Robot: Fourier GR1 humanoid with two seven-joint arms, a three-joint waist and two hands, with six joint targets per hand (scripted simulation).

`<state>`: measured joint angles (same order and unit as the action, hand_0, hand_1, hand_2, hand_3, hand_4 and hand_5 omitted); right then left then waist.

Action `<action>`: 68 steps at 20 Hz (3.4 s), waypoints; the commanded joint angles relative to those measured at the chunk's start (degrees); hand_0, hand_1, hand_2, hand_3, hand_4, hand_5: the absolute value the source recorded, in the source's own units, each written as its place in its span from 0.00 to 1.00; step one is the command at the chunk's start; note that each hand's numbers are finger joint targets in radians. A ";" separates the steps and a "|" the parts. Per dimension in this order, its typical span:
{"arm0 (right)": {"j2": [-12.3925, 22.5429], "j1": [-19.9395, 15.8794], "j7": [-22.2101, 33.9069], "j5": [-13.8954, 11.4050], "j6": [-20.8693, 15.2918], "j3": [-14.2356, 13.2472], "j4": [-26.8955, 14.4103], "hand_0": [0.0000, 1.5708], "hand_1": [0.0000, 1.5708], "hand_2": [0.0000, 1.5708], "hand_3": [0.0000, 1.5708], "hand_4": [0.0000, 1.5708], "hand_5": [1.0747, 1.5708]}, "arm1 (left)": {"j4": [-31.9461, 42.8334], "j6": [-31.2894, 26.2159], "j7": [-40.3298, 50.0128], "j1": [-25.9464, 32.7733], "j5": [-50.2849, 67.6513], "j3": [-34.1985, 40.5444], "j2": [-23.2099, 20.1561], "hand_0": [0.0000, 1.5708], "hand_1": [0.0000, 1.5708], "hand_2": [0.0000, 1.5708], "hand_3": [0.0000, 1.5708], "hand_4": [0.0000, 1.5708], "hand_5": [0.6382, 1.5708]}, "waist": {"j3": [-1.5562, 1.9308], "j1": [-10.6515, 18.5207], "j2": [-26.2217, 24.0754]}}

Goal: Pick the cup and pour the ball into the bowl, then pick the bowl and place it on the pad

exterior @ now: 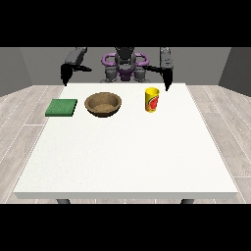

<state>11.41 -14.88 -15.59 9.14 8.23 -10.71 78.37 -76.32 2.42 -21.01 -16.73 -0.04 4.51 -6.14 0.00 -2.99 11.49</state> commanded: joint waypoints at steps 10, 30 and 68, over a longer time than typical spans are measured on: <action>5.73 -4.40 -6.43 4.61 7.71 -5.27 -7.41 0.00 0.00 0.00 0.00 0.00 0.98 | 21.59 5.67 -18.80 -8.56 -1.11 5.03 3.06 0.00 0.00 0.00 0.00 0.00 0.68 | -0.02 -4.01 6.75; 12.92 -4.87 -9.35 5.73 14.58 -8.75 -16.83 0.00 0.00 0.00 0.00 0.00 0.97 | 35.76 28.50 -21.55 -14.95 -14.37 3.55 1.02 0.86 0.86 1.00 1.00 0.57 0.93 | 0.02 -6.68 5.16; 17.22 -12.59 -10.00 1.86 10.94 -10.59 -41.23 0.00 0.00 0.00 0.17 0.00 0.92 | 24.35 20.81 46.59 -30.80 -73.39 -38.85 6.13 0.29 0.29 1.00 1.00 0.57 1.00 | 0.04 2.81 -9.26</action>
<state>28.80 -23.78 -27.16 11.32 20.52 -21.85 37.25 -51.85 25.02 21.24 -44.78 -68.81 -30.85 -0.13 0.06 0.73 0.80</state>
